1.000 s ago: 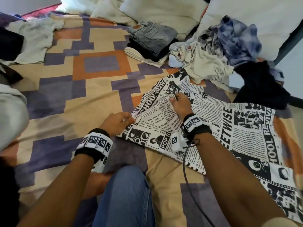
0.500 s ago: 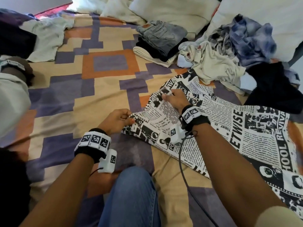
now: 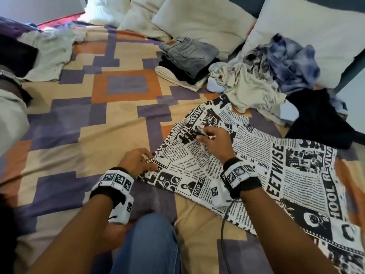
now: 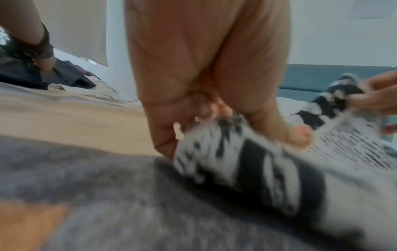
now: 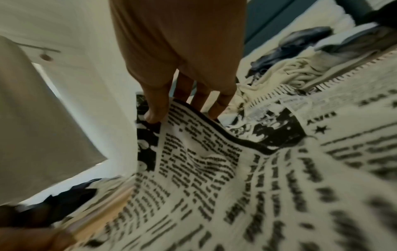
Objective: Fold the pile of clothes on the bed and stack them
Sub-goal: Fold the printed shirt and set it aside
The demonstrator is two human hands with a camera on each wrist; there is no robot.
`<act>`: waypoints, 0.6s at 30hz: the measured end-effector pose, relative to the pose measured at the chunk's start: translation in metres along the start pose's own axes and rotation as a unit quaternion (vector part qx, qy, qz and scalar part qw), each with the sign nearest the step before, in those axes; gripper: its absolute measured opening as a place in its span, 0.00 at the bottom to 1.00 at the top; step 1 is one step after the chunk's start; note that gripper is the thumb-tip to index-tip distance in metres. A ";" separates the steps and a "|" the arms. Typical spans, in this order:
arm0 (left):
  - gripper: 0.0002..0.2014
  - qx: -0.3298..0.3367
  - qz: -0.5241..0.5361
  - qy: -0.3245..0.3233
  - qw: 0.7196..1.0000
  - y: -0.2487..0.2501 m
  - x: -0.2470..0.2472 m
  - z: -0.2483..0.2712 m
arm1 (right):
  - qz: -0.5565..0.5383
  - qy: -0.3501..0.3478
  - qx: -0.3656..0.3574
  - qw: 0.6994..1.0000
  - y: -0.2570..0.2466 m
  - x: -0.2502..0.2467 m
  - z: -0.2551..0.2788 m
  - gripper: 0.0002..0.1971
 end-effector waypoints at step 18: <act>0.12 -0.096 0.051 -0.034 0.994 -0.027 -0.006 0.033 | 0.113 0.012 0.056 0.992 0.062 -0.003 0.177 0.20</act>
Point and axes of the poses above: each hand's wrist, its own z-axis away from the middle knuckle, its own x-axis out of the palm, y = z × x, the point moved 7 cm from there along -z, towards the middle knuckle
